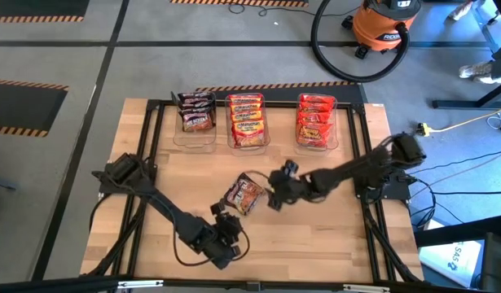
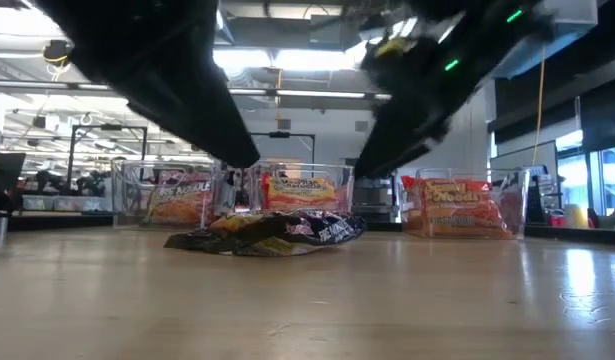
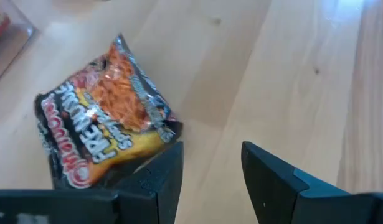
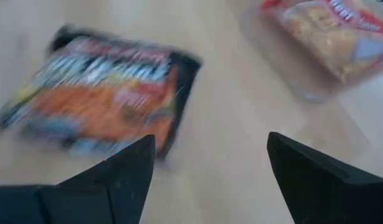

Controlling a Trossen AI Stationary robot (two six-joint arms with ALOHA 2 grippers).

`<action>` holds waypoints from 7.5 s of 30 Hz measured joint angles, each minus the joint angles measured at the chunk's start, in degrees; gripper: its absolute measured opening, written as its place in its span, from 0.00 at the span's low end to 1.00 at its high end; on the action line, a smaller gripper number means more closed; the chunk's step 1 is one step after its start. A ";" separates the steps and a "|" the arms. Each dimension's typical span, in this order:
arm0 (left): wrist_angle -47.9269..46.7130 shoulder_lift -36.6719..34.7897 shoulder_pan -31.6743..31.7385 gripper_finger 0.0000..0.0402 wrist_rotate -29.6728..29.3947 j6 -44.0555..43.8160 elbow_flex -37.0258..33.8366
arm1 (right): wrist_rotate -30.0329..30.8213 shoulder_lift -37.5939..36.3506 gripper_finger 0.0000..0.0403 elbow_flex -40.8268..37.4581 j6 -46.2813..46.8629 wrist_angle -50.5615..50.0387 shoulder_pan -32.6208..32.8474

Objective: Sort Maruchan noodles
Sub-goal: Put the black noodle pack into the left transparent bin

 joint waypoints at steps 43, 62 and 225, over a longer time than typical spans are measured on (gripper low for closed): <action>4.93 10.12 0.85 0.39 -4.00 -0.26 -0.02 | -17.49 8.50 0.72 10.19 -4.62 2.01 -9.65; 2.82 3.88 -2.01 0.39 -15.59 3.04 1.22 | -33.75 14.81 0.72 10.01 -5.54 13.69 -16.13; 41.60 -27.03 11.33 0.31 18.66 16.82 -34.75 | -40.91 13.52 0.36 18.16 -21.68 9.52 -4.41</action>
